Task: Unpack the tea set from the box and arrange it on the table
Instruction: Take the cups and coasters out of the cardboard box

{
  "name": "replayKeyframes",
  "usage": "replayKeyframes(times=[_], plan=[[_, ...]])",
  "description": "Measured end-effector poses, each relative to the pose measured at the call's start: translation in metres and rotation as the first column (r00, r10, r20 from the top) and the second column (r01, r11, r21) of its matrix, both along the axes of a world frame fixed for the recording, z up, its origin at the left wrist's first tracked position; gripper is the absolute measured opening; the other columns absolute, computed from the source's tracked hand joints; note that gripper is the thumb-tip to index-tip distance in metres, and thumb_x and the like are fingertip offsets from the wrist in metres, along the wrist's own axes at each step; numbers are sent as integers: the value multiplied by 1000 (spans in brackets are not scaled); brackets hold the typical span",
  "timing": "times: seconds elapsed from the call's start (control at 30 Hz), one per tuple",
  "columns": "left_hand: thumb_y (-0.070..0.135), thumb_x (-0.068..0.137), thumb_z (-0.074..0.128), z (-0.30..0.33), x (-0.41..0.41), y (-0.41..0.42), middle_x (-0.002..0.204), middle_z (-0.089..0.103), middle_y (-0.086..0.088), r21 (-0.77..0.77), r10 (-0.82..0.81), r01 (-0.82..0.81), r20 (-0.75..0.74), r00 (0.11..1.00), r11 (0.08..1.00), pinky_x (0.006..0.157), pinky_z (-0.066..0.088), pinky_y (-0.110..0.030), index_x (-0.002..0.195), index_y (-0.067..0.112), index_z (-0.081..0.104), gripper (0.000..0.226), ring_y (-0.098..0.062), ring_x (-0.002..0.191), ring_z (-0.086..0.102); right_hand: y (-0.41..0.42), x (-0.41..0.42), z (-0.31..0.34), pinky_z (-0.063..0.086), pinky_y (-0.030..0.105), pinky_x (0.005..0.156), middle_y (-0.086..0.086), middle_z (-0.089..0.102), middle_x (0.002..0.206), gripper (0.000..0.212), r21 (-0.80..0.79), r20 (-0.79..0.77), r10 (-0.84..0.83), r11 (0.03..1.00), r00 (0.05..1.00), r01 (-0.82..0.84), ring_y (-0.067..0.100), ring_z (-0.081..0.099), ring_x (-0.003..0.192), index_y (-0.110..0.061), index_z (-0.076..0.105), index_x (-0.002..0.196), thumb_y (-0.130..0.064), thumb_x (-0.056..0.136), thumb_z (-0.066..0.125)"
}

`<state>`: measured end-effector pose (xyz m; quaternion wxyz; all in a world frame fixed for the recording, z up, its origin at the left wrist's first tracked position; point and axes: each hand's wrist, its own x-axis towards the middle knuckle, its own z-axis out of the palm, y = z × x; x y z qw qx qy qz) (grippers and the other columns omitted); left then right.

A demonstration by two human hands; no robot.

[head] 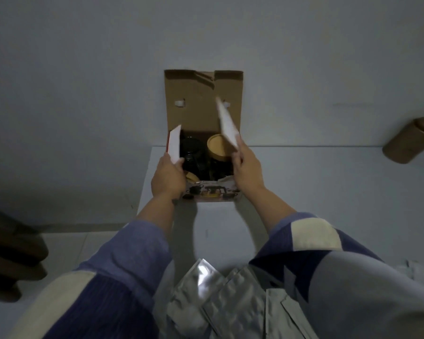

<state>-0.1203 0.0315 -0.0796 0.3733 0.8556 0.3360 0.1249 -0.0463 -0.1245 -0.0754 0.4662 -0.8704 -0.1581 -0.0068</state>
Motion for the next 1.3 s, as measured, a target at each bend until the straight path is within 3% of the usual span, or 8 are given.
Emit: replayKeyframes(times=[0.23, 0.37, 0.47, 0.53, 0.77, 0.97, 1.13, 1.3], plan=[[24, 104, 28, 9, -6, 3, 133, 52, -23, -295, 425, -377, 115, 898, 878, 98, 39, -37, 130, -2, 47, 41, -36, 122, 50, -2, 1, -2, 40, 28, 98, 16, 46, 139, 44, 387, -561, -393, 654, 729, 651, 30, 51, 123, 1, 27, 143, -17, 103, 35], [14, 99, 45, 1, -6, 7, 151, 32, -18, -401, 524, -432, 152, 838, 808, 107, 35, -39, 150, 10, 16, 59, -34, 133, 42, -10, 2, -8, 38, 13, 34, 8, 51, 71, 18, 412, -833, -157, 465, 531, 784, 7, 44, 50, -3, 52, 93, -9, 100, 37], [19, 100, 40, -6, -7, 12, 151, 29, -11, -55, 371, -368, 92, 924, 928, 105, 36, -42, 147, 13, 31, 48, -31, 132, 40, -15, 4, -11, 28, 10, 29, 3, 44, 39, 22, 384, -887, -72, 436, 457, 814, 5, 33, 22, -11, 43, 78, -18, 99, 45], [26, 101, 36, -7, -3, 10, 140, 43, -14, 118, 199, -197, -8, 980, 973, 98, 40, -44, 138, 10, 45, 41, -33, 125, 45, -13, 5, -16, 28, 10, 31, -1, 45, 37, 19, 294, -890, -118, 590, 440, 752, 7, 34, 22, -12, 49, 78, -19, 96, 48], [69, 65, 68, -2, 4, -3, 157, 14, -16, 104, -49, 79, -261, 964, 991, 113, 29, -42, 151, 3, -3, 130, -32, 144, 20, -14, 23, -22, 47, 28, 72, 23, 59, 125, 33, -121, -614, -236, 971, 753, 206, 23, 59, 85, 0, 59, 120, -13, 97, 39], [66, 60, 75, -4, 6, -2, 155, 18, -14, 128, -22, 58, -269, 963, 990, 111, 32, -41, 151, 4, -1, 134, -32, 142, 24, 23, 46, 23, 44, 39, 96, 7, 58, 124, 35, -384, 18, -83, 919, 996, 83, 30, 47, 121, -24, 62, 116, -38, 84, 59], [62, 61, 77, -6, 6, -3, 154, 19, -14, 133, 12, 22, -246, 969, 991, 110, 34, -41, 151, 4, 1, 131, -32, 140, 26, 42, 68, 27, 32, 44, 101, 12, 50, 135, 75, -755, -26, 107, 649, 994, -90, 34, 31, 131, -25, 45, 133, -67, 74, 60], [61, 60, 78, -7, 9, -4, 151, 25, -14, 146, 51, -21, -211, 976, 989, 107, 37, -41, 150, 6, 7, 127, -31, 138, 31, 49, 77, 19, 31, 43, 96, 14, 54, 126, 67, -773, -15, 149, 625, 989, -106, 36, 32, 125, -31, 44, 125, -63, 71, 66]])
